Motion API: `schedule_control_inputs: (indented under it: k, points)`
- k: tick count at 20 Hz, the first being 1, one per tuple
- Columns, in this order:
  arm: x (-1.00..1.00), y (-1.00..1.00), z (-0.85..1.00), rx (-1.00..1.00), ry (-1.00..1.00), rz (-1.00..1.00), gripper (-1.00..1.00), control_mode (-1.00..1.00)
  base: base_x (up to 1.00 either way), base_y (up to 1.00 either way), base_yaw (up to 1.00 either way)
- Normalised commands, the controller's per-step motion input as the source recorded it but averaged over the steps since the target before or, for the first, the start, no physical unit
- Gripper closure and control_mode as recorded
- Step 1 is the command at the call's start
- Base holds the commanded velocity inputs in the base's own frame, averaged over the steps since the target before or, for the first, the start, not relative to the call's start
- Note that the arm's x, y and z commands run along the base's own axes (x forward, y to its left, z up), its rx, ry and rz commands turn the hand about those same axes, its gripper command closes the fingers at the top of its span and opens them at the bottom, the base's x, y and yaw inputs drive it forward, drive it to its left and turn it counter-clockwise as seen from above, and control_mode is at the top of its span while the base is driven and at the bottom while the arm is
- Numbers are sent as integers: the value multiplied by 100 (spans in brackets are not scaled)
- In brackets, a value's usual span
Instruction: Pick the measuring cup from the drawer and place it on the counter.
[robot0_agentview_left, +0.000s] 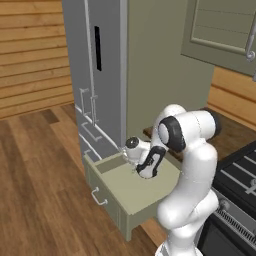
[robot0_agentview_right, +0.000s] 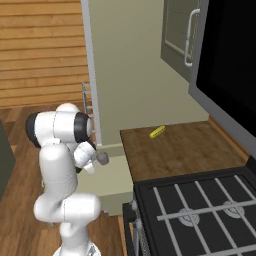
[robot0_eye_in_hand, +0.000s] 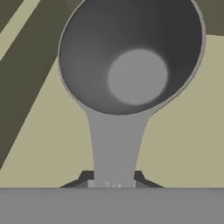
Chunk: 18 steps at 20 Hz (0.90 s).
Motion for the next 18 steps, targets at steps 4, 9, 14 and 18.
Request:
schedule_control_inputs:
  k: [4, 9, 14, 18]
  points:
    - [-62, 39, 100, -35, -20, 6, 100, -100, 0, 0, 0]
    - [-13, 25, 100, -26, 0, -1, 100, -100, 0, 0, 0]
    - [1, -62, 100, -16, -1, -4, 100, -100, 0, 0, 0]
    - [4, -87, 100, -2, 13, -5, 100, -100, 0, 0, 0]
